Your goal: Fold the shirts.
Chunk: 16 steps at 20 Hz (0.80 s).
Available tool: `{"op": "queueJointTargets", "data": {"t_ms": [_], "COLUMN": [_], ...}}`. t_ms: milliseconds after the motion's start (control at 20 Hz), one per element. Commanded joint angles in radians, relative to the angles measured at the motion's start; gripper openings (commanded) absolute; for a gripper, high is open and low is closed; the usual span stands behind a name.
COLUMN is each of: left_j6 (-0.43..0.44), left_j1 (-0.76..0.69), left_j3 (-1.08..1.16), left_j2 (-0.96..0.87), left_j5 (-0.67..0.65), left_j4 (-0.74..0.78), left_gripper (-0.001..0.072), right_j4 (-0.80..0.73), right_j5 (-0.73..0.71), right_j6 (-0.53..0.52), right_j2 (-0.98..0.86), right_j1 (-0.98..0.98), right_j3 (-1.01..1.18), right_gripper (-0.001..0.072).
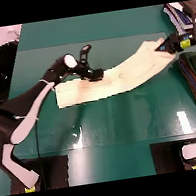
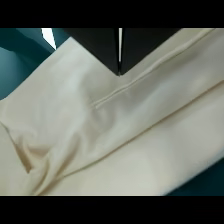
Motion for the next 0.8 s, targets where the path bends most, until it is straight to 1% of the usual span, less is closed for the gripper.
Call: {"op": "queueJointTargets", "data": {"t_ms": [0, 200, 350, 450, 500, 550, 700, 750], "left_j6": [-0.006, -0.006, -0.005, -0.005, -0.004, -0.004, -0.004, -0.004], "left_j1": [-0.051, -0.052, -0.051, -0.031, -0.007, 0.02, 0.139, 0.189], "left_j3": [0.071, 0.071, 0.071, 0.087, 0.111, 0.127, 0.134, 0.134], "left_j2": [-0.092, -0.103, -0.102, -0.1, -0.098, -0.083, 0.04, 0.094], "left_j5": [-0.001, 0.005, 0.005, -0.03, -0.076, -0.121, -0.215, -0.241], "left_j4": [-0.028, -0.029, -0.022, -0.021, -0.019, 0.003, 0.174, 0.229], "left_gripper": [0.0022, 0.0022, 0.0022, 0.0022, 0.0022, 0.0022, 0.0022, 0.0022], "right_j4": [0.023, 0.022, 0.022, 0.023, 0.023, 0.023, 0.024, 0.024], "right_j5": [-0.009, -0.032, -0.054, -0.079, -0.095, -0.11, -0.156, -0.191], "right_j6": [0.048, 0.059, 0.063, 0.062, 0.062, 0.062, 0.061, 0.056], "right_j2": [0.039, 0.039, 0.039, 0.039, 0.039, 0.038, 0.01, -0.011], "right_j1": [0.13, 0.264, 0.329, 0.368, 0.386, 0.405, 0.499, 0.544], "right_j3": [0.115, 0.195, 0.198, 0.198, 0.198, 0.198, 0.198, 0.198], "right_gripper": [0.0019, 0.0019, 0.0019, 0.002, 0.002, 0.002, 0.002, 0.002]}}
